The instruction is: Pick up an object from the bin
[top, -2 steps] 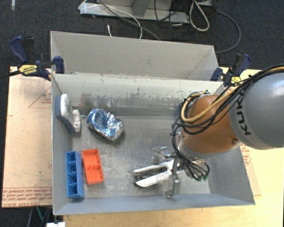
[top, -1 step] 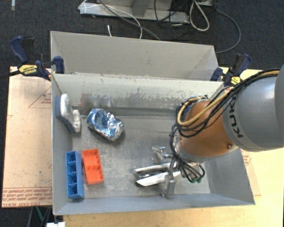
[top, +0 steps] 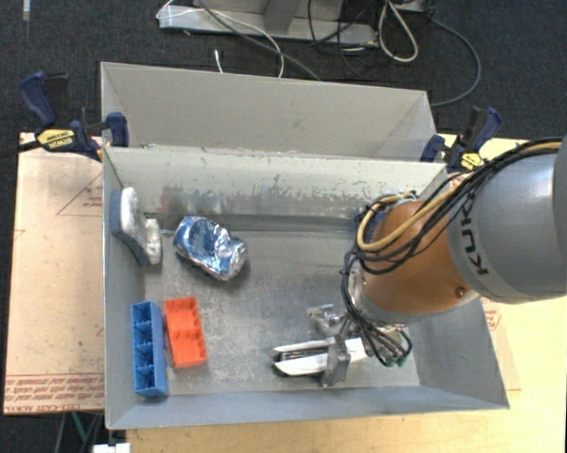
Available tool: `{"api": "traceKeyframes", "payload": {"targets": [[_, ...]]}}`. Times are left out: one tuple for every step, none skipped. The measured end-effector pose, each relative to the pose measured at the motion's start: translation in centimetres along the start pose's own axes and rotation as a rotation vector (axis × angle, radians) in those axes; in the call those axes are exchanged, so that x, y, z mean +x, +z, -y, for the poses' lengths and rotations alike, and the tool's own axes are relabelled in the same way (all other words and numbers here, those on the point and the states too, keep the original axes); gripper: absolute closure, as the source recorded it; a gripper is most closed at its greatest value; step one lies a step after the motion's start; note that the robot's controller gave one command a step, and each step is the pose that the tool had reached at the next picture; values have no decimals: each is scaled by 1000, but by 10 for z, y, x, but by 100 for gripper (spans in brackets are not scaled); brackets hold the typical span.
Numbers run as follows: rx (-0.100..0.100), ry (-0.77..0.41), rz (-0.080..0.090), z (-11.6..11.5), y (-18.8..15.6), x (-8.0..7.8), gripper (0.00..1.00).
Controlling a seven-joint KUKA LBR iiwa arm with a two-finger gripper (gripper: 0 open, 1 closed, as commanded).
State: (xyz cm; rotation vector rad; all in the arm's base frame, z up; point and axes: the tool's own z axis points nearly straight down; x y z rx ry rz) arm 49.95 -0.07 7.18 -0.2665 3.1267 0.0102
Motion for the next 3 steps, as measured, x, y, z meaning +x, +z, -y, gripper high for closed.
{"api": "traceKeyframes", "payload": {"targets": [[0, 1, 0, 0, 0, 0, 100], [-1, 1, -10, -1, -24, 3, 100], [-1, 2, -8, -1, -52, 2, 100]]}}
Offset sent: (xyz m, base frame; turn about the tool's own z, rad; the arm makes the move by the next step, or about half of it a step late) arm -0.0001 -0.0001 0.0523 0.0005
